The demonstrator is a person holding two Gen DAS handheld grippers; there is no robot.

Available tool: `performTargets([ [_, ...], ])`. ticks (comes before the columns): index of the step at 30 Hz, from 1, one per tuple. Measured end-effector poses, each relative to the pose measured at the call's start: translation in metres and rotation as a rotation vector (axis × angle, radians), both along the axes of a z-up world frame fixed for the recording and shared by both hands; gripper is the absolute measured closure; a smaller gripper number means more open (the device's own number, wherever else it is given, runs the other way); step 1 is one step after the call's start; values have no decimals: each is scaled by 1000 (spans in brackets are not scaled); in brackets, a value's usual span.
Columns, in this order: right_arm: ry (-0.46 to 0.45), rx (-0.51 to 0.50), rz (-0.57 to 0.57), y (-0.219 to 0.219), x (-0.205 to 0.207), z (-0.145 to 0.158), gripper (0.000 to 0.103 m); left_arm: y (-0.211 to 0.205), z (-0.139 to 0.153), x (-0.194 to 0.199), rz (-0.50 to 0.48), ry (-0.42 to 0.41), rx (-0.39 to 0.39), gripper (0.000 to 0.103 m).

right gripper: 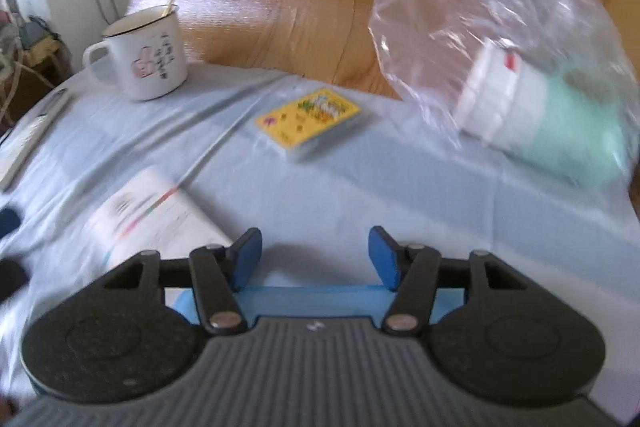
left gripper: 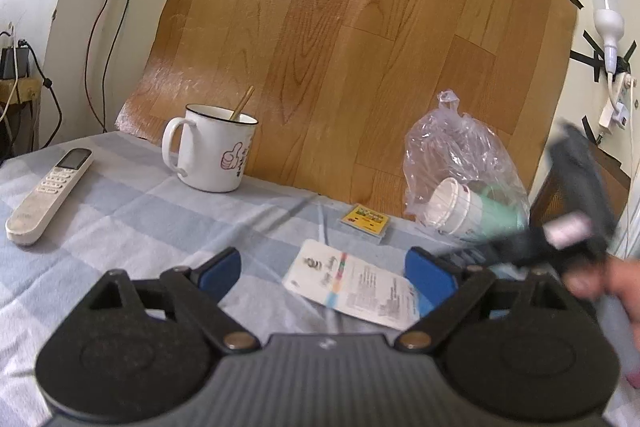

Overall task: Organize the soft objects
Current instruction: 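Move the left tool back over the table near the white card, then grasp the blue pencil case with the right tool and lift it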

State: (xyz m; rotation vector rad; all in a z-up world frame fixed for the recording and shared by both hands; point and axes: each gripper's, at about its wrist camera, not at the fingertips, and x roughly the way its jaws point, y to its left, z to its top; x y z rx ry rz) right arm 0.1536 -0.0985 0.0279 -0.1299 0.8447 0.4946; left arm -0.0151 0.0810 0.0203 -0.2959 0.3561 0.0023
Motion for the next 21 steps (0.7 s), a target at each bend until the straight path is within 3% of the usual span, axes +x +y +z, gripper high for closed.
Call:
performTargets([
  [8, 44, 236, -28, -62, -75, 0, 41, -2, 0, -1, -2, -2, 17, 9],
  [12, -34, 310, -25, -71, -94, 8, 41, -3, 1, -1, 4, -1, 18, 9],
  [16, -122, 311, 8, -68, -108, 14, 32, 0, 0, -1, 11, 4, 3, 9],
  [19, -133, 291, 65, -61, -110, 9, 26, 0, 0, -1, 11, 6, 2, 9],
  [21, -131, 271, 98, -60, -108, 3, 17, -1, 0, -1, 9, 5, 12, 9],
])
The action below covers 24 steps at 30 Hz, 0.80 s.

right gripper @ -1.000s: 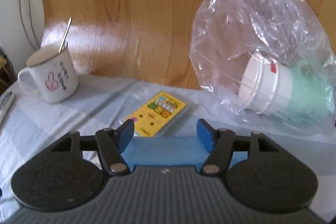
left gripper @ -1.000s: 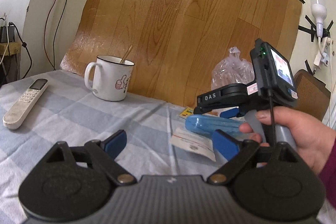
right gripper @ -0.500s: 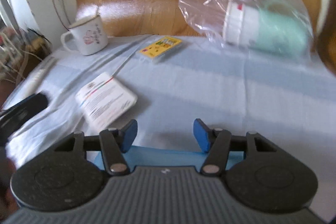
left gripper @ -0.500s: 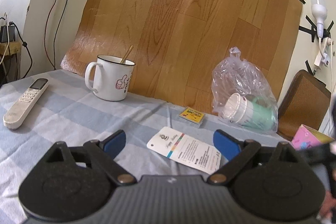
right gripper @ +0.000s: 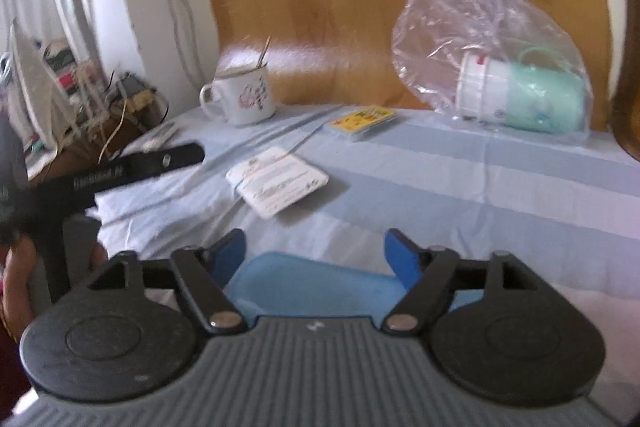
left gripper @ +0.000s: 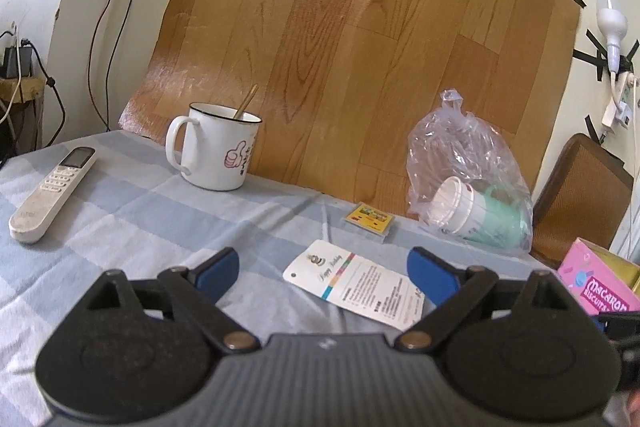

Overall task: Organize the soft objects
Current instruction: 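Grasp the blue pencil case with the right tool and lift it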

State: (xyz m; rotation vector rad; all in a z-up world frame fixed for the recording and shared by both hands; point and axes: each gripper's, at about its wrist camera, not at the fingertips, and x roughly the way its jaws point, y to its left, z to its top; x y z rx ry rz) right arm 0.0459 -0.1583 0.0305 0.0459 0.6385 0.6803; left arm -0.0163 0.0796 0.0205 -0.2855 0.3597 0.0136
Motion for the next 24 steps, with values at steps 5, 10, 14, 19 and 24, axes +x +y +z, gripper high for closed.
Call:
performTargets([
  [5, -11, -44, 25, -6, 5, -10, 6, -4, 0, 0, -9, -2, 28, 8],
  [10, -7, -36, -17, -20, 9, -7, 6, -3, 0, 0, -8, -2, 19, 7],
  [14, 45, -13, 8, -30, 10, -11, 6, -4, 1, 0, -12, -3, 25, 7],
  [19, 121, -46, 80, -22, -2, -17, 6, -3, 0, 0, -11, -3, 23, 7],
  [24, 88, -57, 125, -17, -35, -14, 8, -3, 0, 0, -11, -2, 23, 7],
])
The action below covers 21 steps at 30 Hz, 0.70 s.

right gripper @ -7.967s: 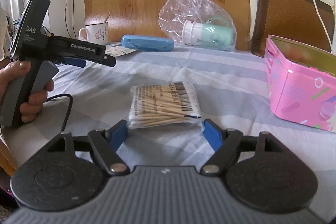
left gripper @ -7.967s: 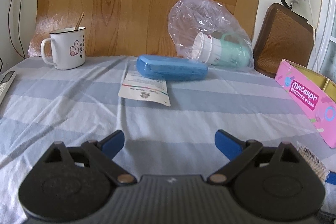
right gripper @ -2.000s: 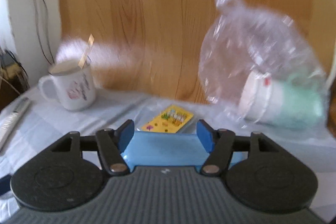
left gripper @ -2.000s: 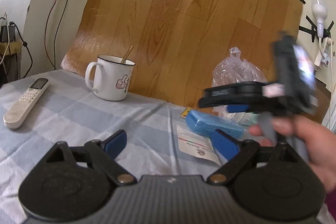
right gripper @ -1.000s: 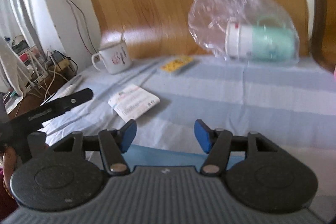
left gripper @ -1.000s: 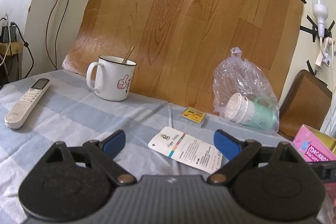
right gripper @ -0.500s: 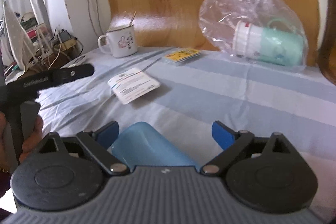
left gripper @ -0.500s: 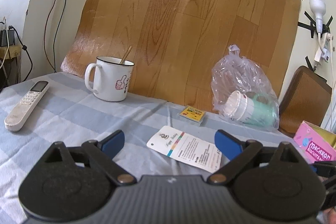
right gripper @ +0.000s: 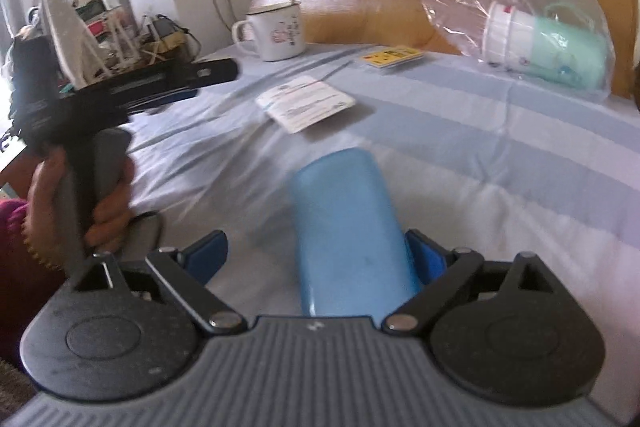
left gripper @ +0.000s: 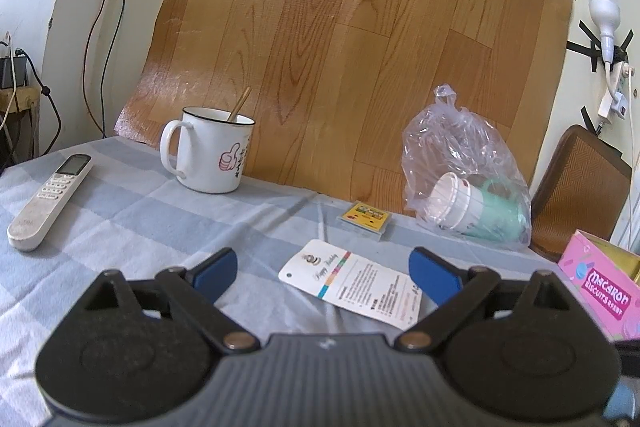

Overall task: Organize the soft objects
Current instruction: 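Grasp the blue pencil case with the right tool and lift it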

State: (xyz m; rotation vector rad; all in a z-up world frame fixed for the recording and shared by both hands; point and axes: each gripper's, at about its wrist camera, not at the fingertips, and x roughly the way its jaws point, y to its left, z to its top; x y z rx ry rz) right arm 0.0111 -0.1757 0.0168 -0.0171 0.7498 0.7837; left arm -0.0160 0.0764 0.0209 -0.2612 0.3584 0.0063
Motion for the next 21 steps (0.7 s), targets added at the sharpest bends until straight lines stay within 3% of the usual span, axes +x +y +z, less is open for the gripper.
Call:
performTargets([
  [7, -118, -89, -62, -11, -32, 4, 8, 1, 0, 1, -1, 3, -3, 7],
  [10, -74, -72, -89, -15, -34, -6, 7, -1, 0, 1, -4, 3, 12, 7],
  [12, -104, -65, -107, -10, -42, -11, 8, -2, -1, 1, -5, 4, 22, 7],
  [14, -163, -109, -139, -2, -50, -13, 33, -5, -1, 2, -13, 10, 33, 7],
  [15, -179, -122, -171, -1, -52, -13, 41, -6, -1, 3, -22, 16, 38, 7],
  [16, -161, -98, -201, -5, -52, -11, 46, -7, -2, 4, -34, 27, 42, 7],
  [19, -44, 82, -280, -33, -46, -11, 46, -14, -2, 8, -60, 99, 43, 8],
  [21, 16, 184, -324, -48, -48, -13, 46, -22, -1, 1, -111, 138, -35, 8],
])
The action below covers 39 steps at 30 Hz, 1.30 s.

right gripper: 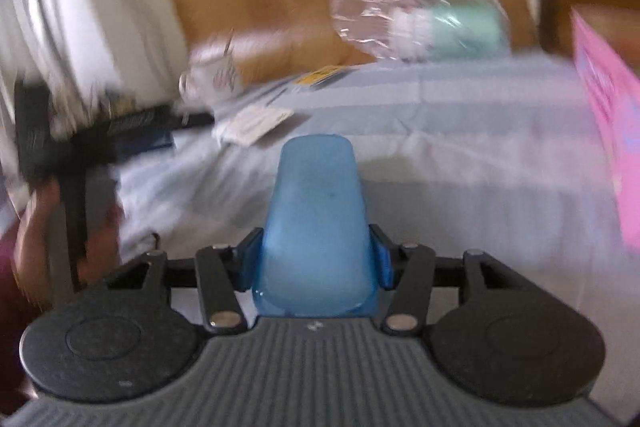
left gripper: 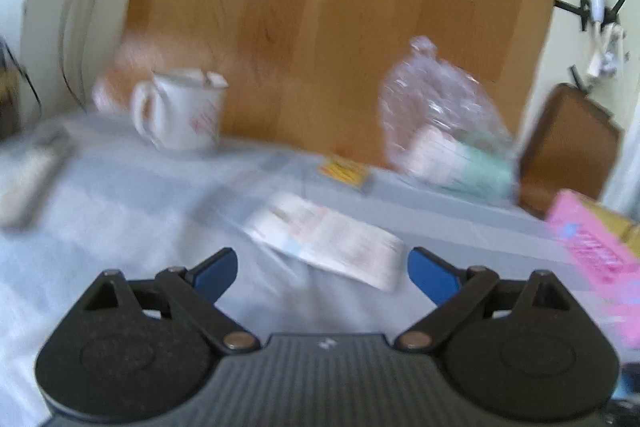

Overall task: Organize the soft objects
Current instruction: 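Grasp the blue pencil case with the right tool and lift it, then carry the blue pencil case into the pink tin box and open the right tool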

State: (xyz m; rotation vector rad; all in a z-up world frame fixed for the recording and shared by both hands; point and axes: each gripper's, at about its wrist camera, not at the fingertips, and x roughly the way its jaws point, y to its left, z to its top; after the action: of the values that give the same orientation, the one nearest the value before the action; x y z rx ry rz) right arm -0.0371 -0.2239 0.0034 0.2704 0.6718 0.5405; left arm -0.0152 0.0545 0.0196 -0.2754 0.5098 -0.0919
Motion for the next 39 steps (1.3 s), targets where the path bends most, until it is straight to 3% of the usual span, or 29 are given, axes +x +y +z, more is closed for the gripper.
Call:
performTargets([
  [2, 36, 105, -38, -11, -5, -5, 46, -18, 6, -13, -93, 15, -72, 8],
  [5, 66, 189, -59, -19, -9, -9, 46, -53, 18, -20, -250, 70, -107, 8],
  [9, 27, 169, -68, -13, -19, -7, 46, -90, 10, -3, -352, 252, -143, 28],
  [12, -15, 127, -78, -13, -29, -5, 46, -99, -3, 5, -391, 329, -248, 44],
  [18, -184, 100, -178, -46, -43, 18, 46, -143, 35, 6, -483, 229, -199, 45],
  [24, -356, -9, -361, -94, -49, 46, 46, -228, 80, 21, -634, 111, -124, 46],
  [28, -390, -46, -474, -130, -37, 50, 46, -287, 88, 41, -705, 89, -98, 44],
  [29, -396, -64, -508, -138, -30, 49, 46, -301, 86, 45, -720, 92, -85, 41],
  [30, -398, -80, -537, -142, -21, 46, 46, -314, 83, 51, -726, 93, -59, 30],
  [32, -384, -136, -586, -148, 1, 34, 42, -335, 77, 54, -681, 74, 25, 26],
  [34, -342, -167, -610, -156, 7, 25, 41, -342, 68, 55, -661, 85, 68, 27],
  [39, -358, -126, -616, -156, -8, 19, 41, -322, 57, 44, -650, 92, 58, 27],
])
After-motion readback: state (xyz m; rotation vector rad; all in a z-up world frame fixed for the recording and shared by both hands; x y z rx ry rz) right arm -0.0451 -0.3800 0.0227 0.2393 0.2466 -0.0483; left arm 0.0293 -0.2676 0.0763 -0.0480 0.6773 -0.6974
